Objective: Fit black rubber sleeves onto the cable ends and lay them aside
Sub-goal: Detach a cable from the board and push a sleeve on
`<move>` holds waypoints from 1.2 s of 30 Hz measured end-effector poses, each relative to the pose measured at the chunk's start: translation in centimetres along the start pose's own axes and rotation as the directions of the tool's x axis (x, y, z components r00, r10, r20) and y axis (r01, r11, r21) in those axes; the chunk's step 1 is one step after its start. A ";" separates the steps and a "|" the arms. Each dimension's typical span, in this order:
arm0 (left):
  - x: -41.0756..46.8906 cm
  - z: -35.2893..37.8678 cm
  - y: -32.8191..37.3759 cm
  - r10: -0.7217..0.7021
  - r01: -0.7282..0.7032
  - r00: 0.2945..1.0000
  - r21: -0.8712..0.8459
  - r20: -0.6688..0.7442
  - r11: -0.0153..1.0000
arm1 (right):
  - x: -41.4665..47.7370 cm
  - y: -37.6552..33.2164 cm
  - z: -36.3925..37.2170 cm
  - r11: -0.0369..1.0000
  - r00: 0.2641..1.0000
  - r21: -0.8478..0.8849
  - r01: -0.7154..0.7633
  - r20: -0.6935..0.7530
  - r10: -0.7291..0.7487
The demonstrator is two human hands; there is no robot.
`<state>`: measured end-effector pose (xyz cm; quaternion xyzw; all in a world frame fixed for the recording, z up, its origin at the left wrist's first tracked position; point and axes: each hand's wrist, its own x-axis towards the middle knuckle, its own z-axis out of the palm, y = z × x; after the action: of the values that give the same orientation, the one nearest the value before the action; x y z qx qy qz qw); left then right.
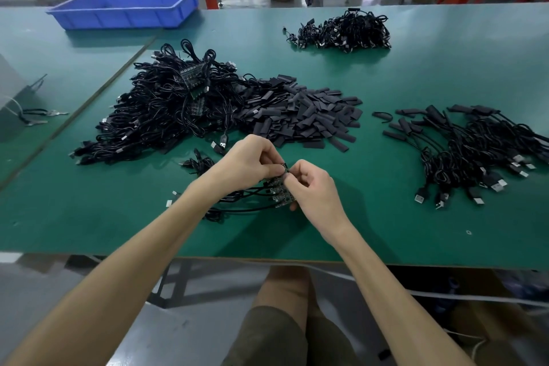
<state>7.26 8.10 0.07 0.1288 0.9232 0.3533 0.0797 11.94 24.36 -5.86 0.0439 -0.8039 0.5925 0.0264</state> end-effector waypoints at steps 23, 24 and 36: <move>-0.3 -1.8 3.1 0.149 -0.389 0.896 -0.576 -0.418 0.719 | 0.0 -0.1 0.6 0.998 0.998 -0.033 0.052 -0.038 -0.053; -0.3 -1.9 3.2 0.153 -0.402 0.899 -0.637 -0.410 0.658 | 0.1 0.0 0.6 0.997 0.997 -0.034 0.063 -0.046 -0.064; -0.1 -0.1 1.5 0.198 -0.174 0.978 -0.805 -0.072 0.567 | 0.1 0.2 -0.1 0.983 0.983 0.158 0.090 -0.175 -0.061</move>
<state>7.61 9.08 1.21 0.1794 0.6422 0.7380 0.1037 11.80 24.54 -6.00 0.0260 -0.7447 0.6571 0.1136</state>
